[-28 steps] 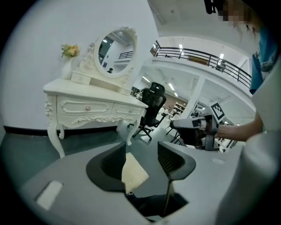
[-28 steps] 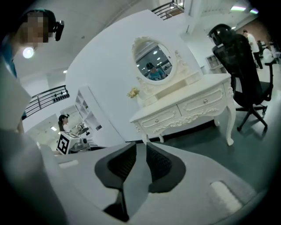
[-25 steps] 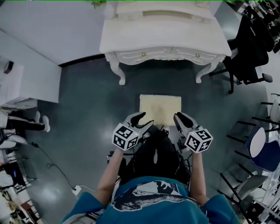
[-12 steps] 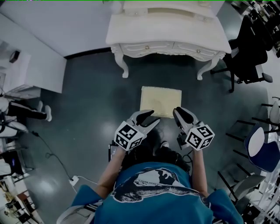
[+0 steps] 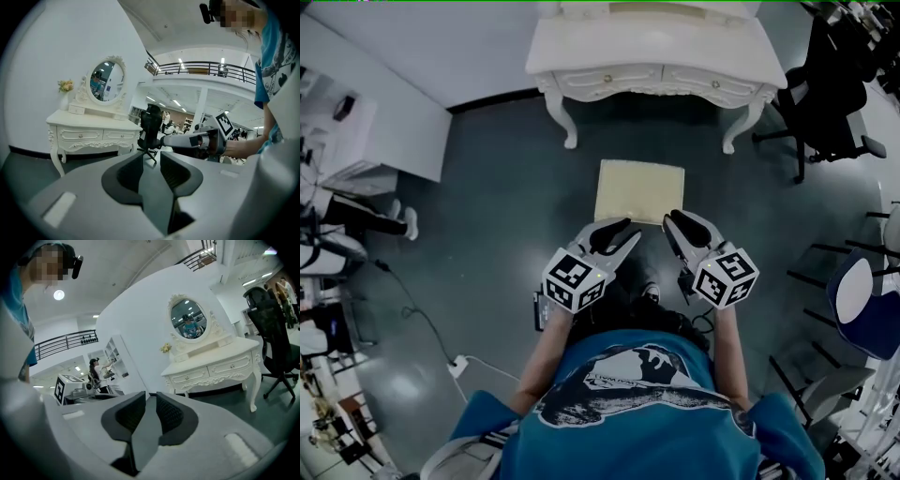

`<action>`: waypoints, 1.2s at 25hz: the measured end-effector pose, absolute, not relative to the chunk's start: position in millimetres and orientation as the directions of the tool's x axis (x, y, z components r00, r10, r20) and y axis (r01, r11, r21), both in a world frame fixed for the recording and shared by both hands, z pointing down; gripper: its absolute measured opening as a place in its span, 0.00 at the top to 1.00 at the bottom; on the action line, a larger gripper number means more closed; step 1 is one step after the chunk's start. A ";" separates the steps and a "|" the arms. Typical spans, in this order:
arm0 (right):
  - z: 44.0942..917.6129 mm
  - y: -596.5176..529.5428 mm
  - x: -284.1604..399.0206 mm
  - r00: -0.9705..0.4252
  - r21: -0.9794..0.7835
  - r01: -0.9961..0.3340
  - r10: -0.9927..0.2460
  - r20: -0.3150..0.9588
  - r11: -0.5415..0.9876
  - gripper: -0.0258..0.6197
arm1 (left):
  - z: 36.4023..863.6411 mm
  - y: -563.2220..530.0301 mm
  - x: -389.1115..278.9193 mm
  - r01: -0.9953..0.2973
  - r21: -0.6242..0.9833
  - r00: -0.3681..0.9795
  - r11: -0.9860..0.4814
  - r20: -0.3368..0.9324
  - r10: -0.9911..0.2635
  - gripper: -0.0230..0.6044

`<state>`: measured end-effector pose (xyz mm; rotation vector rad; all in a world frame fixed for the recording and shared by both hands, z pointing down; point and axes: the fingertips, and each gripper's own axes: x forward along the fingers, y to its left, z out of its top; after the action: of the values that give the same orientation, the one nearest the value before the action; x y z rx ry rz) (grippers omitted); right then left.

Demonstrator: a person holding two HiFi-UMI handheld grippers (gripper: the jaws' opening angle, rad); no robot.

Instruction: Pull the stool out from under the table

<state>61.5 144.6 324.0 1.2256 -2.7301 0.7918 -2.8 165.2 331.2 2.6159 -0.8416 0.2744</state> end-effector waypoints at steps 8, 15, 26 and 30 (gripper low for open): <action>318.7 199.5 78.0 -0.712 -0.388 -0.694 -0.658 0.246 0.606 0.88 | 328.0 220.4 22.6 -0.630 0.271 0.775 -0.728 0.291 -0.561 0.84; 317.5 230.1 85.0 -0.725 -0.365 -0.681 -0.656 0.211 0.635 0.88 | 328.9 248.7 30.3 -0.660 0.265 0.750 -0.703 0.281 -0.599 0.94; 308.2 243.9 81.4 -0.737 -0.322 -0.670 -0.651 0.181 0.669 0.96 | 321.0 265.4 34.0 -0.667 0.229 0.743 -0.709 0.277 -0.610 0.94; 305.5 247.5 79.3 -0.750 -0.319 -0.656 -0.639 0.171 0.684 0.96 | 317.9 267.8 35.4 -0.662 0.224 0.747 -0.715 0.272 -0.607 0.94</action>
<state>79.3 247.5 305.5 1.0923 -2.8406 0.5659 35.4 267.8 317.9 2.6404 -0.9860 0.2573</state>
